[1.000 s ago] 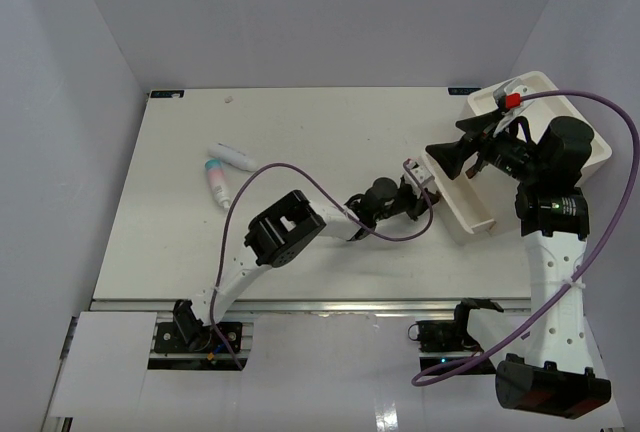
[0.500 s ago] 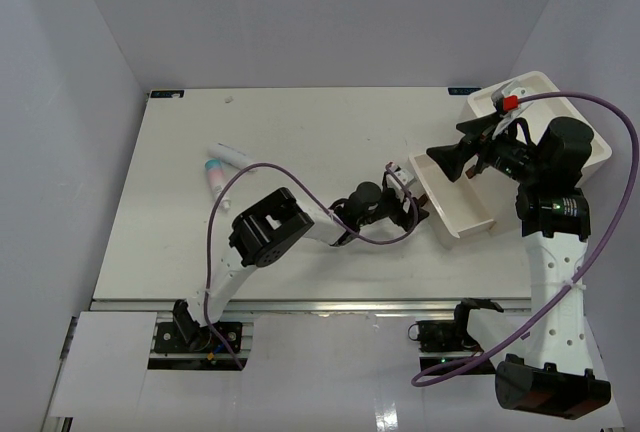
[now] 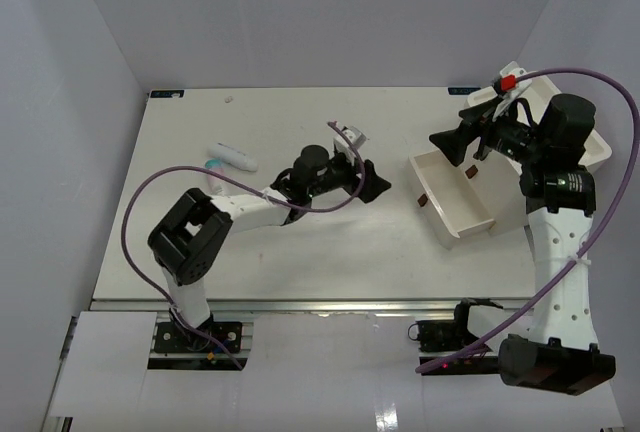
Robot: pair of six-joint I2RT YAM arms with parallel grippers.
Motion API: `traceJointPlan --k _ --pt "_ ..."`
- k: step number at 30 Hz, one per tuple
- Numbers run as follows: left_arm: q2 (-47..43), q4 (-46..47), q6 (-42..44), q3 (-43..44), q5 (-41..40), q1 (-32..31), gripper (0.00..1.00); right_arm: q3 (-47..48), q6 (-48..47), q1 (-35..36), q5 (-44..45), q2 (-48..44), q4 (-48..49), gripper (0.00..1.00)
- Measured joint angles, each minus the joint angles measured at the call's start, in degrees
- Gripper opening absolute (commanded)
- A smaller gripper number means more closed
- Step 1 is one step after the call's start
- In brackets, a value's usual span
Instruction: Organize the makeup
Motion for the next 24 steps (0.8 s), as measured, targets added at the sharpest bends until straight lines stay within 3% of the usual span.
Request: traceJointPlan --k 5,11,16,20,24 --pt "-15.4 -10.0 -4.7 -9.9 5.3 11.1 0.98 7.3 -2.3 5.4 4.3 10.9 -3.4 0.96" --pt "-37.5 -25.9 -2.4 -14.1 6.1 18.3 0.98 13.4 -6.5 21.9 14.6 25.3 -7.4 0.93" --pt "-56.5 -35.6 3.9 -14.7 -3.5 18.6 0.98 26.9 -10.1 33.4 20.3 44.6 -12.1 0.90" --pt "-71.3 -36.1 7.7 -20.8 -13.0 18.6 0.98 38.4 -10.4 39.3 22.8 59.8 -13.6 0.90" --pt "-78.4 -37.1 9.9 -25.8 -20.9 18.6 0.98 44.1 -7.4 44.0 26.6 69.7 -11.5 0.90"
